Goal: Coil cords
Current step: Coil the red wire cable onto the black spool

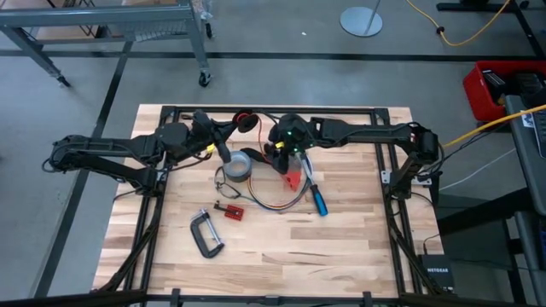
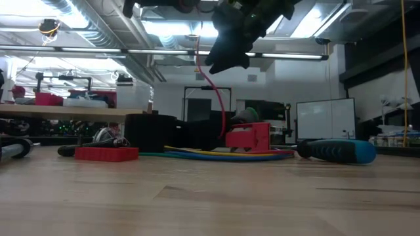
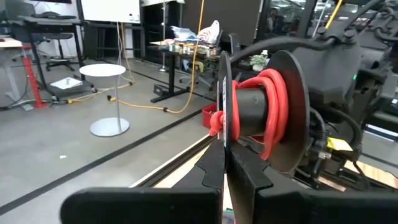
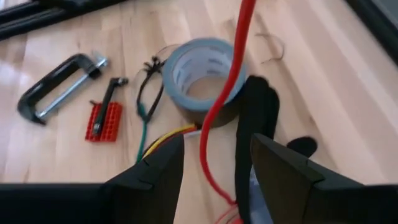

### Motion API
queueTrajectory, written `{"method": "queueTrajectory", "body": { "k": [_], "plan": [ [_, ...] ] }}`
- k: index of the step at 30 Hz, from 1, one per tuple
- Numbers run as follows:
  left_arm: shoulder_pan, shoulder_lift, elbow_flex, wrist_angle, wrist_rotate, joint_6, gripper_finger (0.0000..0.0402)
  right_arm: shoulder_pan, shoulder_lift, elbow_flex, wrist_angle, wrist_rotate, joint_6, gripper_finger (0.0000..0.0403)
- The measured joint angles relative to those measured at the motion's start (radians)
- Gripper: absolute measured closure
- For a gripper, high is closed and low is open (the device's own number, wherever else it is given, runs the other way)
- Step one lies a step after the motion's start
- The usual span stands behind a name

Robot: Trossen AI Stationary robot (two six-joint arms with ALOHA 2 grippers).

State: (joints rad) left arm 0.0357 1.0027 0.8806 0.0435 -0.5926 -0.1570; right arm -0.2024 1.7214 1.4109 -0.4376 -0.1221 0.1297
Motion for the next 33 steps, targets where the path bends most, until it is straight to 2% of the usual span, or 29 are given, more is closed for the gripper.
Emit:
{"method": "queueTrajectory", "body": {
  "k": [9, 15, 33],
  "plan": [
    [-0.012, 0.000, 0.000, 0.000, 0.000, -0.001, 0.0401, -0.001, 0.000, 0.000, 0.147, 0.125, -0.004, 0.0212],
    [-0.016, 0.000, 0.000, 0.000, 0.001, -0.001, 0.0401, -0.001, 0.000, 0.000, 0.160, 0.219, -0.004, 0.0212],
    [-0.016, 0.000, 0.000, 0.000, 0.001, 0.000, 0.0401, -0.001, 0.000, 0.000, 0.157, 0.217, -0.004, 0.0212]
  ]
}}
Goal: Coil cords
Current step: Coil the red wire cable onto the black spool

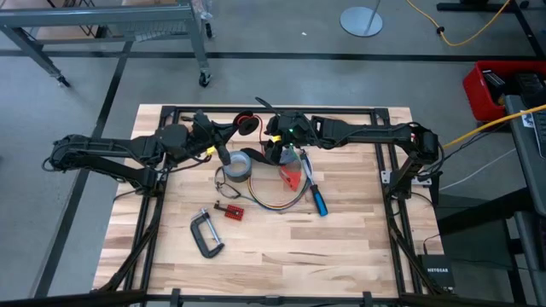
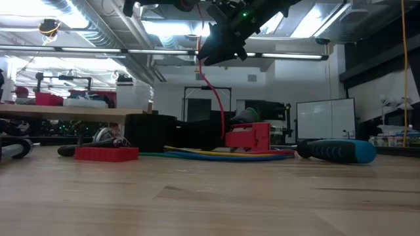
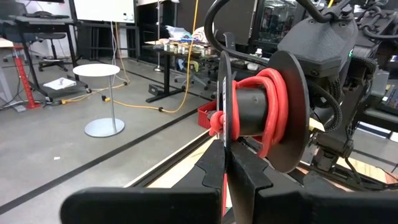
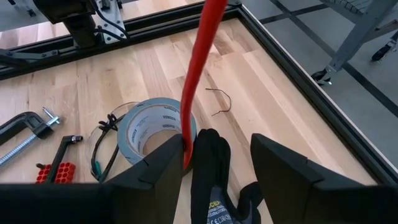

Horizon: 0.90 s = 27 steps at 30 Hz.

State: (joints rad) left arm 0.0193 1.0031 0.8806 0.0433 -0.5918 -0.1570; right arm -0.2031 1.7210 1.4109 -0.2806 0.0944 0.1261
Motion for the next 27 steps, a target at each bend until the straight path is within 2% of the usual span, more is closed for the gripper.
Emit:
{"method": "queueTrajectory", "body": {
  "k": [15, 18, 27],
  "plan": [
    [0.000, 0.000, 0.000, 0.026, 0.000, 0.008, 0.0401, 0.000, -0.001, 0.000, 0.000, -0.001, 0.000, 0.0217],
    [0.001, 0.000, 0.000, 0.031, 0.000, 0.008, 0.0401, 0.001, -0.001, 0.000, 0.000, -0.012, 0.000, 0.0239],
    [0.001, 0.000, 0.000, 0.029, 0.000, 0.008, 0.0401, 0.001, -0.001, 0.000, 0.000, -0.094, 0.000, 0.0350]
  ]
}}
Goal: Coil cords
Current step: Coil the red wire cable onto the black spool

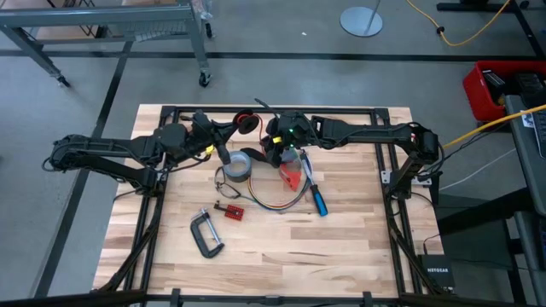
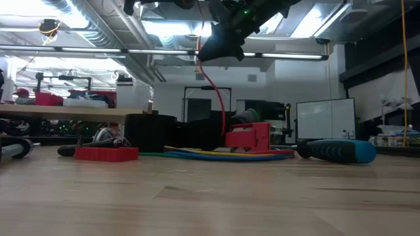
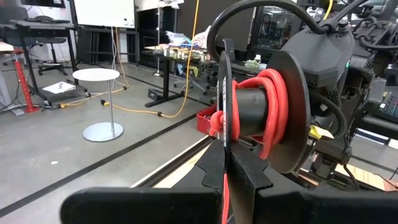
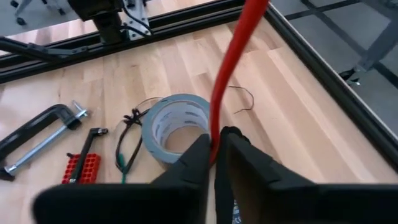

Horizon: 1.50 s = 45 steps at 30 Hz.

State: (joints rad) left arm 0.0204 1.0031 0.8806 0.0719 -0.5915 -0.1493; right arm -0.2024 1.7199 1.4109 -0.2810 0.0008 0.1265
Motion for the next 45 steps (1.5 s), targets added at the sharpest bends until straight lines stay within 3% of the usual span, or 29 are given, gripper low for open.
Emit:
{"method": "queueTrajectory", "body": {
  "k": [5, 13, 26, 38, 45],
  "plan": [
    [0.000, 0.000, 0.000, 0.000, 0.000, 0.000, 0.0401, 0.000, 0.000, 0.000, 0.001, -0.030, 0.000, 0.0394],
    [0.000, 0.000, 0.000, 0.000, 0.000, 0.000, 0.0401, 0.000, 0.000, 0.000, 0.002, -0.057, 0.000, 0.0386],
    [0.000, 0.000, 0.000, -0.005, -0.067, 0.052, 0.0401, 0.003, 0.000, 0.000, 0.007, -0.305, 0.034, 0.0400],
    [0.000, 0.026, 0.000, -0.008, -0.069, 0.015, 0.0401, 0.082, 0.000, -0.001, 0.263, -0.285, 0.098, 0.0401],
    [-0.003, 0.077, 0.000, 0.001, -0.069, -0.018, 0.0401, 0.092, 0.000, -0.001, 0.325, -0.282, 0.120, 0.0401]
  ]
}}
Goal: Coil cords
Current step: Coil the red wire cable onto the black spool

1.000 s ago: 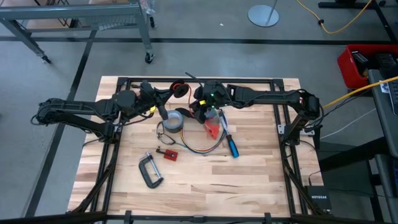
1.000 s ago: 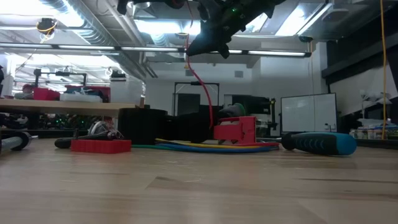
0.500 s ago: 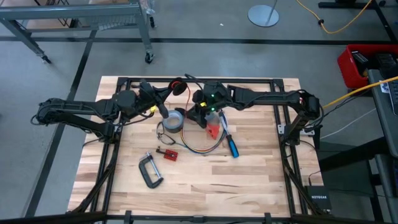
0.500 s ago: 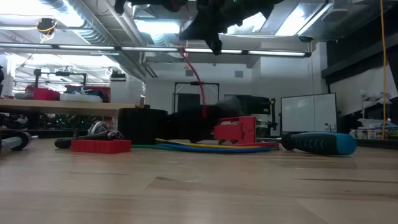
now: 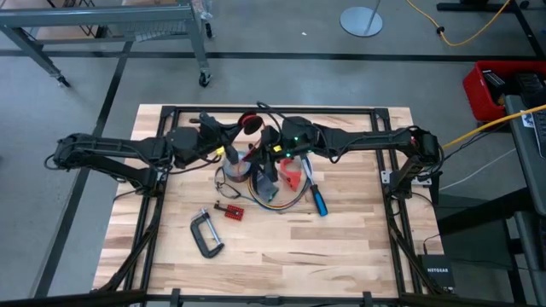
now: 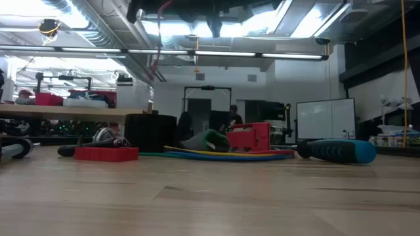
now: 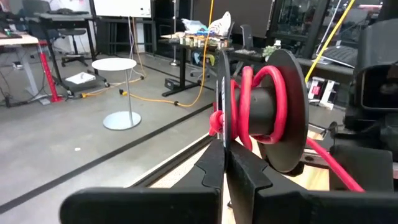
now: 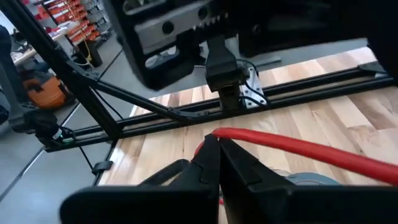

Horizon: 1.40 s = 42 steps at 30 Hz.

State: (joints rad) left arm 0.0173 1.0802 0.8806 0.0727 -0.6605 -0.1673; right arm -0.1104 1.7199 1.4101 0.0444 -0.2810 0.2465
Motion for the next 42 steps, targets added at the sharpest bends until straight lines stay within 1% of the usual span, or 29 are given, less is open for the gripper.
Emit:
{"method": "queueTrajectory", "body": {
  "k": [8, 15, 21, 28, 32, 37, 40, 42],
  "plan": [
    [-0.005, 0.006, 0.000, -0.003, 0.002, 0.023, 0.0401, -0.001, 0.000, 0.000, -0.007, -0.026, 0.018, 0.0400],
    [-0.005, -0.045, 0.000, -0.010, 0.002, 0.042, 0.0401, -0.001, 0.000, 0.000, -0.015, -0.027, 0.002, 0.0366],
    [-0.016, -0.093, 0.000, -0.020, 0.002, 0.049, 0.0401, -0.001, 0.000, 0.000, -0.020, -0.046, -0.045, 0.0318],
    [-0.040, -0.108, 0.000, -0.047, 0.002, 0.052, 0.0401, -0.001, 0.000, 0.000, -0.025, 0.004, -0.046, 0.0241],
    [-0.044, -0.108, 0.000, -0.065, 0.002, 0.041, 0.0401, -0.003, 0.000, 0.000, -0.025, 0.018, -0.049, 0.0215],
    [-0.044, -0.108, 0.000, -0.065, 0.002, 0.036, 0.0401, -0.017, 0.000, 0.000, -0.025, 0.114, -0.050, 0.0211],
    [-0.044, -0.108, 0.000, -0.066, 0.002, 0.042, 0.0401, -0.018, 0.000, 0.000, -0.026, 0.155, -0.050, 0.0219],
    [-0.044, -0.108, 0.000, -0.065, 0.002, 0.044, 0.0401, -0.016, 0.000, 0.000, -0.035, 0.159, -0.050, 0.0227]
  ]
}}
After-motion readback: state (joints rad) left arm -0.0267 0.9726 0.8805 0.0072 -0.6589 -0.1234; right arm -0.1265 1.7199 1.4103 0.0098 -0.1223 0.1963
